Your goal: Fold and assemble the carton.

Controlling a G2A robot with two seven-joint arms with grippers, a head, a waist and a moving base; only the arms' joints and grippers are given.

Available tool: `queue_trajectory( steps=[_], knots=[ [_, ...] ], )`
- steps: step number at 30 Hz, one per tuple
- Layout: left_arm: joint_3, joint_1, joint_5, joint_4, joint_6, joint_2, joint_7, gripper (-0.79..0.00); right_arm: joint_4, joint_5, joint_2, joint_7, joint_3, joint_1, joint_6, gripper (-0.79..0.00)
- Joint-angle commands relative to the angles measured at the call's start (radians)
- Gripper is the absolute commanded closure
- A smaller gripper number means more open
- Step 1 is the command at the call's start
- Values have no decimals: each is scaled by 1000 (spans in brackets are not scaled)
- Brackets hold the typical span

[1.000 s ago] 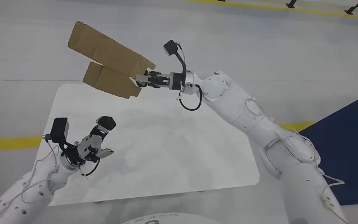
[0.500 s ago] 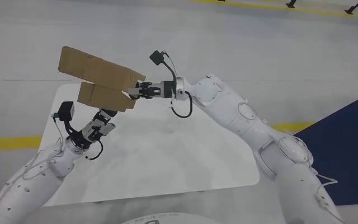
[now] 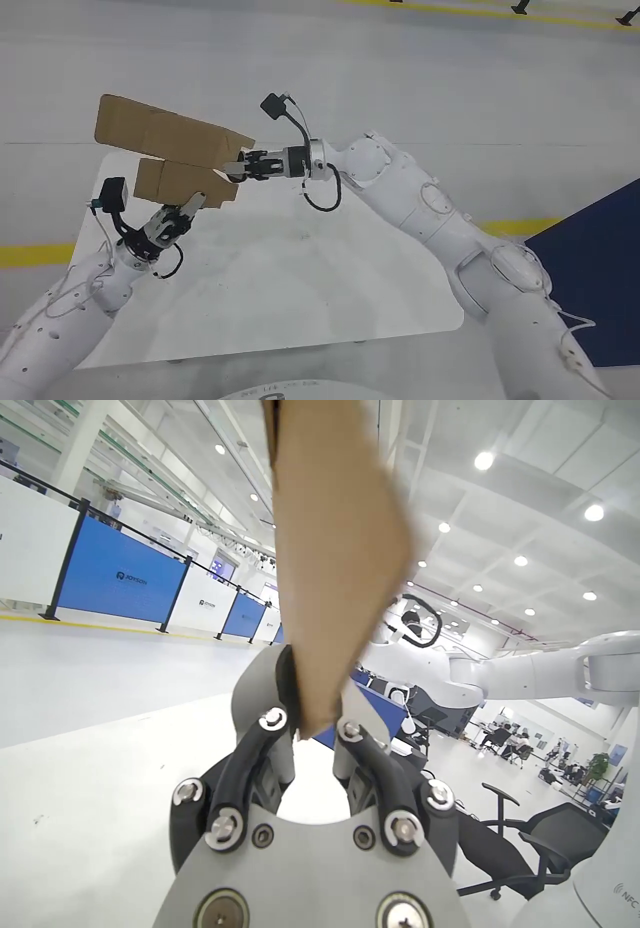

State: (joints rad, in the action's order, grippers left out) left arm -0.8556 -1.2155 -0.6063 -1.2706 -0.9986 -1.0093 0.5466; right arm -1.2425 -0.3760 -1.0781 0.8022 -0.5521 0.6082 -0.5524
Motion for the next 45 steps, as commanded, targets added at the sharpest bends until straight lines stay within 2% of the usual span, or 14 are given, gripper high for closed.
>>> queue_trajectory(
  steps=[1,6,7,8,17,23,25,27,28,30,36,41,45],
  knots=[
    [-11,-6,-13,0,0,-4,8,-6,1,4,-2,7,-8,4,1,0],
    [-33,-16,-39,3,5,-12,9,0,0,23,-8,28,-22,10,15,0],
    [-39,-16,-51,2,6,-13,6,0,0,26,-8,34,-25,11,17,-289],
    [-47,-17,-68,3,10,-13,3,0,2,33,-9,39,-28,11,24,-785],
    [-172,-93,-361,-25,104,15,19,0,44,-37,19,30,-157,59,-47,-785],
    [-271,-189,-538,-101,169,48,-19,0,44,-37,19,30,-157,59,-47,-785],
    [-285,-223,-505,-117,109,54,-27,0,44,-37,19,30,-157,59,-47,-785],
    [-289,-238,-429,-116,6,58,-38,0,44,-37,19,30,-157,59,-47,-785],
    [-287,-236,-408,-111,-14,60,-69,0,44,-37,19,30,-157,59,-47,-785],
    [-300,-223,-450,-117,10,67,-162,0,41,-35,19,28,-157,62,-43,-785],
    [-299,-239,-464,-168,72,69,-303,0,-29,66,7,14,-136,70,50,-785],
    [-304,-250,-461,-195,123,69,-367,0,-46,165,-10,25,-103,61,84,-785],
    [-318,-259,-474,-213,137,71,-397,0,-40,191,-18,113,-85,46,61,-785]
  ],
)
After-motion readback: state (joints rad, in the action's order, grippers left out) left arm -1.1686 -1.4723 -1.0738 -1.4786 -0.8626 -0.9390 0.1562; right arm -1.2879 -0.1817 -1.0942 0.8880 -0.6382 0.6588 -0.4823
